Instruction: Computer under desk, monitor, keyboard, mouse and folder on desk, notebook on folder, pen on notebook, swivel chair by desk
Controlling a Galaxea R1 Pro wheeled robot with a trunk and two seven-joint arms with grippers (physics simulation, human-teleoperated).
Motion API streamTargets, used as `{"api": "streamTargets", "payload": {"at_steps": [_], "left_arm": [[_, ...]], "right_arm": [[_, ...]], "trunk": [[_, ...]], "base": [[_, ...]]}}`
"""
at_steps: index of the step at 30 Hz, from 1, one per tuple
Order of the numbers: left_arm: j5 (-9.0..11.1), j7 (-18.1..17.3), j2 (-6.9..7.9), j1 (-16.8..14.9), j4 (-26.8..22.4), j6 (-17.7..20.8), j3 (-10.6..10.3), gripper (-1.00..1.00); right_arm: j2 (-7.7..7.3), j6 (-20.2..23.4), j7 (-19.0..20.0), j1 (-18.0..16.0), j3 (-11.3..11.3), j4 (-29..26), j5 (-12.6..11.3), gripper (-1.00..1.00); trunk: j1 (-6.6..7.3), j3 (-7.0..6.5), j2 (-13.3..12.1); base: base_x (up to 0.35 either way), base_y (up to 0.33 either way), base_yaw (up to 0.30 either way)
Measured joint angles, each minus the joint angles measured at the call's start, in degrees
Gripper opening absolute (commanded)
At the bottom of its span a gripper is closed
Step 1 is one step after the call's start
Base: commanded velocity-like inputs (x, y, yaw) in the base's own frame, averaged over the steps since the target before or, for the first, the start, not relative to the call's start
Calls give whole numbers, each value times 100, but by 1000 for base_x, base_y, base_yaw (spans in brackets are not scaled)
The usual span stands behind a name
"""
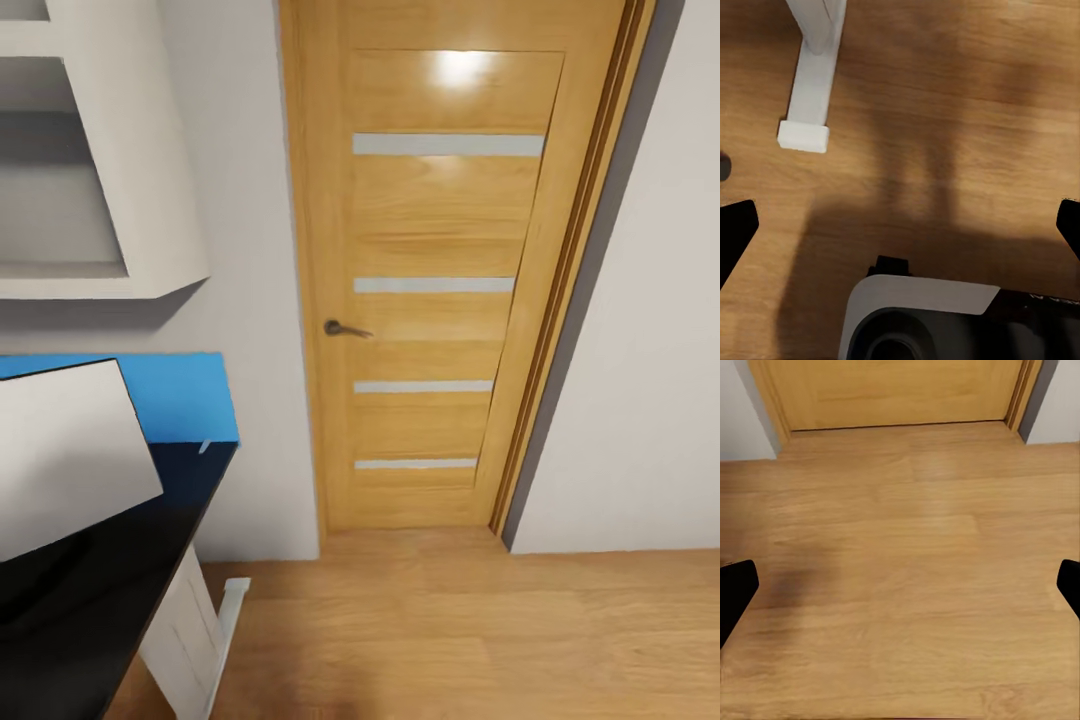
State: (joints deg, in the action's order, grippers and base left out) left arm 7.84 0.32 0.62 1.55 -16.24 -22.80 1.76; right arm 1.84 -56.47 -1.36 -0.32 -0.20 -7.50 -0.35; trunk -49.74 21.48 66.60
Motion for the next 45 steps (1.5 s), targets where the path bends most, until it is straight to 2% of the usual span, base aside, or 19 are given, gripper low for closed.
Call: {"api": "streamTargets", "payload": {"at_steps": [8,18,27,30,34,38,45], "left_arm": [[0,0,0,-1,0,0,0,100],[-6,1,-1,-3,-1,0,12,100],[-6,1,2,0,-1,-7,16,100],[-7,1,6,-3,-1,-103,28,100],[4,0,2,-2,-1,-552,35,100],[20,1,-8,-1,-1,-1032,38,100],[36,6,-64,-2,2,-1263,42,100]], "right_arm": [[0,81,0,0,2,-2,8,100],[0,538,0,0,9,-41,9,100],[-36,591,-36,-10,-5,-74,-4,100],[-65,598,-182,-19,-11,-85,-8,100],[-125,607,-593,-84,-12,-99,-9,100],[-148,642,-832,-374,-11,-104,-5,100],[-255,985,-929,-931,-15,-100,-12,100]], "trunk": [[-1,23,0],[-1,58,0],[2,90,0],[2,101,0],[2,110,0],[2,113,0],[2,114,0]], "base": [[-255,-188,283],[-296,-66,278],[-66,-2,276],[-6,0,276],[-2,0,276],[-1,0,276],[0,0,276]]}}
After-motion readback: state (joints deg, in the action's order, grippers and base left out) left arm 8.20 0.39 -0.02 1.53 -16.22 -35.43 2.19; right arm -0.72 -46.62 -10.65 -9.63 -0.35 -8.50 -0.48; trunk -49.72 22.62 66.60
